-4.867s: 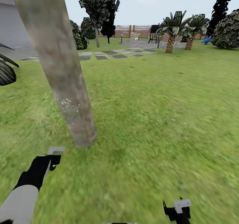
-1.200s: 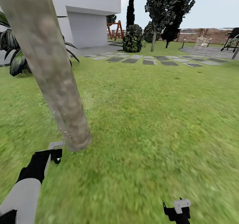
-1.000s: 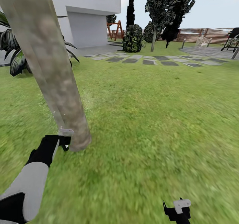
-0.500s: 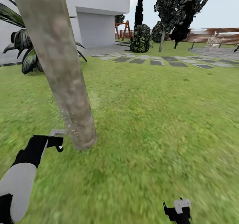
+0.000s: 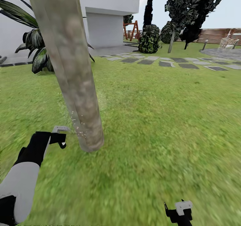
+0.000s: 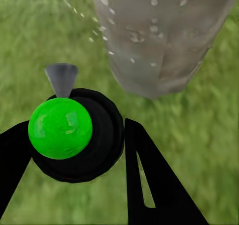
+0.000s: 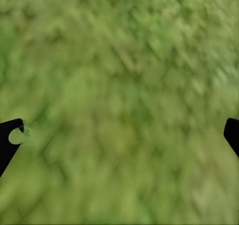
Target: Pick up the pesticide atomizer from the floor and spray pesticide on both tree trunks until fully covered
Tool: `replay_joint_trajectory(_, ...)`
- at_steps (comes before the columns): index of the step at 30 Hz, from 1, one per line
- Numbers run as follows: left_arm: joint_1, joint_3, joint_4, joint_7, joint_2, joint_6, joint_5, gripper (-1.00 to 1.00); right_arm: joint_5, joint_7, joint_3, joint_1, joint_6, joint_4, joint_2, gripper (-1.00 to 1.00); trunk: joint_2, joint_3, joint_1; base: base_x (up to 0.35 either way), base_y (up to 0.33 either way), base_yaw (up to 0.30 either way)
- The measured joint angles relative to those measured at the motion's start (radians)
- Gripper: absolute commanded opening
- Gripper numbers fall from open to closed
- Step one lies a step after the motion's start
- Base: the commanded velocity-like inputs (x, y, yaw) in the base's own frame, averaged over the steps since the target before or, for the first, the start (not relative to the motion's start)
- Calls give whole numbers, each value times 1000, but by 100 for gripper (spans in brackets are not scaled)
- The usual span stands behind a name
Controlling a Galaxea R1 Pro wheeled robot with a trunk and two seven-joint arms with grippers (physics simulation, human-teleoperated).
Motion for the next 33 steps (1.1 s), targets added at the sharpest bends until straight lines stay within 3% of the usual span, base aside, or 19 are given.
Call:
replay_joint_trajectory(4, 6, -3, -60, -2, -7, 18, 3, -100, 0, 0, 0, 0, 0, 0, 0, 100, 0, 0, 0, -299, 15, 7)
replay_joint_trajectory(10, -6, -4, -69, -2, -12, 28, 2, -100, 0, 0, 0, 0, 0, 0, 0, 100, 0, 0, 0, -202, -146, 0)
replay_joint_trajectory(12, -7, -6, -70, -2, -16, 46, 2, -100, 0, 0, 0, 0, 0, 0, 0, 100, 0, 0, 0, 113, -247, 0)
replay_joint_trajectory(13, -8, -37, -69, 2, -19, 62, 2, -100, 0, 0, 0, 0, 0, 0, 0, 100, 0, 0, 0, 199, -229, 0)
replay_joint_trajectory(15, -7, -49, -69, 3, -18, 63, -4, -100, 0, 0, 0, 0, 0, 0, 0, 100, 0, 0, 0, 203, -226, 0)
replay_joint_trajectory(33, -1, -54, -110, 4, -9, 91, -6, -100, 0, 0, -1, 0, 0, 0, 0, 100, 0, 0, 0, 19, -268, 0)
